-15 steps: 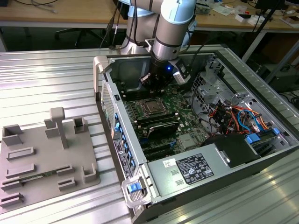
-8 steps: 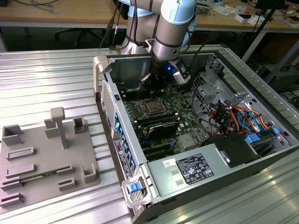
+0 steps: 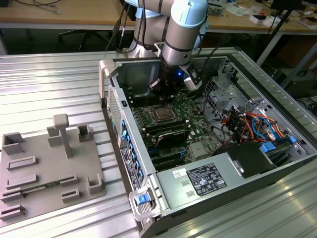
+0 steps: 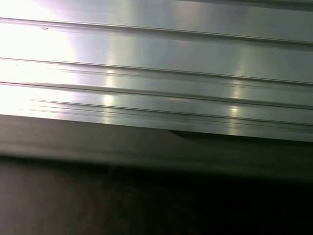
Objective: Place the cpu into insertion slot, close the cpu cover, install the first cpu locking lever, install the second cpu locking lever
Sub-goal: 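Install the first cpu locking lever, then install the second cpu locking lever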
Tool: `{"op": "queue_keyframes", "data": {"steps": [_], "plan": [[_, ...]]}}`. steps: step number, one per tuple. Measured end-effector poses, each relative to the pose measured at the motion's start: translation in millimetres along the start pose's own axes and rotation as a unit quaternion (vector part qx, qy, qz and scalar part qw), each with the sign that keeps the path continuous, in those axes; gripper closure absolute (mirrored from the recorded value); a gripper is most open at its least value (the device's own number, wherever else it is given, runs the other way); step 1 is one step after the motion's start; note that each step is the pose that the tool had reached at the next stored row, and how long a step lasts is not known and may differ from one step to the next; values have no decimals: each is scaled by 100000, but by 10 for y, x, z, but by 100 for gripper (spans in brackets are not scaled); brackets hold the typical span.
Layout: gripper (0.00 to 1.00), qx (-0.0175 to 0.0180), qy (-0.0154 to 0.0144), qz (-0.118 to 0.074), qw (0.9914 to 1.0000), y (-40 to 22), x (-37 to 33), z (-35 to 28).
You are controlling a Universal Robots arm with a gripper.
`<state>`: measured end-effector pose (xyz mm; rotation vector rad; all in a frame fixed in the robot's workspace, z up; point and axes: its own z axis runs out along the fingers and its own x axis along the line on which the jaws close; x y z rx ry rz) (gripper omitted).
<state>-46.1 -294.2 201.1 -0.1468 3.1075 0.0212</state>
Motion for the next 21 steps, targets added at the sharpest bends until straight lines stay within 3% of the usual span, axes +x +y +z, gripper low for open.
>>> {"op": "queue_keyframes", "data": {"steps": [9,13,21], "plan": [[89,-253,-68,9,100000,14,-4,-25],[89,-209,-30,5,100000,9,-3,-73],[89,-203,-30,9,100000,-22,-1,-76]]}}
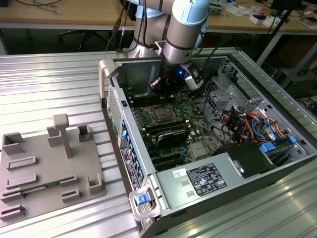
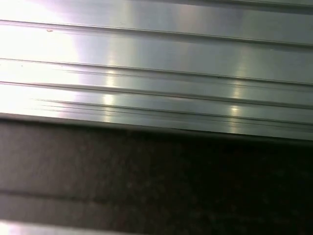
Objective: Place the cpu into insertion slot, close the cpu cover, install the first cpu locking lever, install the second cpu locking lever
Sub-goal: 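Install the second cpu locking lever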
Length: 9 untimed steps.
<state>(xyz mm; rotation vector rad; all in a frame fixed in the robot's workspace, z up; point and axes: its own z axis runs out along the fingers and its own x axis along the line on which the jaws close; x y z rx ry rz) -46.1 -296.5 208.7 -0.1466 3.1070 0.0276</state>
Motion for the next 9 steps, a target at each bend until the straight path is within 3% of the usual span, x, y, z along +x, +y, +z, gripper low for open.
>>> {"op": "queue_keyframes", "data": {"steps": [9], "plan": [[89,-2,0,-2,100000,-1,-1,0]]}}
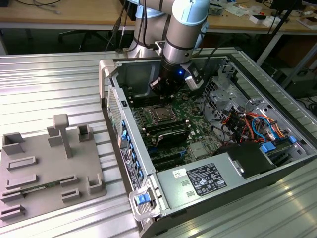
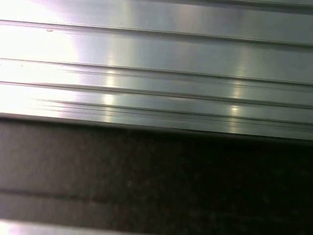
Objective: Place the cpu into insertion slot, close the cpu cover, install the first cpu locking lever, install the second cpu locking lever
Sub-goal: 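Install the second cpu locking lever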
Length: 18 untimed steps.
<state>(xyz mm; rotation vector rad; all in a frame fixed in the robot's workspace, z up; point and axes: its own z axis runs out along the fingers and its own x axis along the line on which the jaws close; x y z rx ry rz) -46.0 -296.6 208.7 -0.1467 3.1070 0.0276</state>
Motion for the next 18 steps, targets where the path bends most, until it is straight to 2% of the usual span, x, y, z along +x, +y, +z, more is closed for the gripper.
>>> {"op": "queue_keyframes", "data": {"steps": [3,9,18], "plan": [[89,6,6,0,100000,-3,-24,0],[89,5,-1,-7,100000,-13,-126,4],[89,53,8,-11,100000,-21,-131,1]]}}
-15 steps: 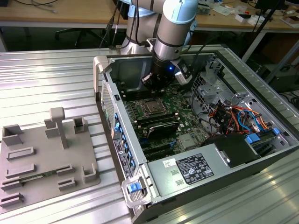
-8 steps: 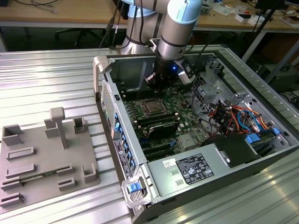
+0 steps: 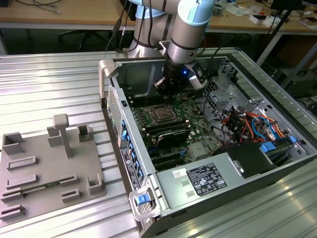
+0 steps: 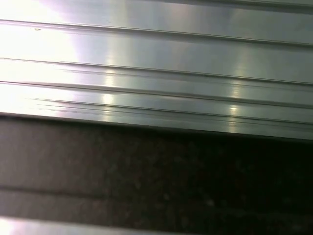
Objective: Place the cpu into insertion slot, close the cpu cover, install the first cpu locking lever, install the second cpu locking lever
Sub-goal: 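Install the second cpu locking lever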
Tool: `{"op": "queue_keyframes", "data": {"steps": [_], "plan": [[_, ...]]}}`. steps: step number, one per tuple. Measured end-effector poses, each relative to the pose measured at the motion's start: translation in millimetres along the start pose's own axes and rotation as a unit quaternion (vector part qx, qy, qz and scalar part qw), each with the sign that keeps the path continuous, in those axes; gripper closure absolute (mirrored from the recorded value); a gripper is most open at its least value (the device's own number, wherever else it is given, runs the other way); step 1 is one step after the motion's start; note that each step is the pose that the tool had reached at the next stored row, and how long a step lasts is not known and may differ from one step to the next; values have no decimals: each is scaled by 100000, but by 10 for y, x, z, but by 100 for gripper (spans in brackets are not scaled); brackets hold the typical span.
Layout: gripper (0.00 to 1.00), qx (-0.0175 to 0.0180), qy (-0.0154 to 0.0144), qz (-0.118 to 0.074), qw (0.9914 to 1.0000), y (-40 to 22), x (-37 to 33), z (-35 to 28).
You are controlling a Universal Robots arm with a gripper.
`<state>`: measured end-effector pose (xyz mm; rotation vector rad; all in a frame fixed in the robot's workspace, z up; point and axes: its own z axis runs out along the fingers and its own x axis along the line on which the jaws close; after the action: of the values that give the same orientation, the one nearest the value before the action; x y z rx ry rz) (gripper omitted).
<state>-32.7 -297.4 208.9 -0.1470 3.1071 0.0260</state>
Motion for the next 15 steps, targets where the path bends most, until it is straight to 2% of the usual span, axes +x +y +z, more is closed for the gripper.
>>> {"op": "queue_keyframes", "data": {"steps": [3,10,15], "plan": [[89,0,0,11,100000,-28,3,0],[89,28,2,7,100000,-148,14,-5],[89,275,24,6,100000,-164,15,-41]]}}
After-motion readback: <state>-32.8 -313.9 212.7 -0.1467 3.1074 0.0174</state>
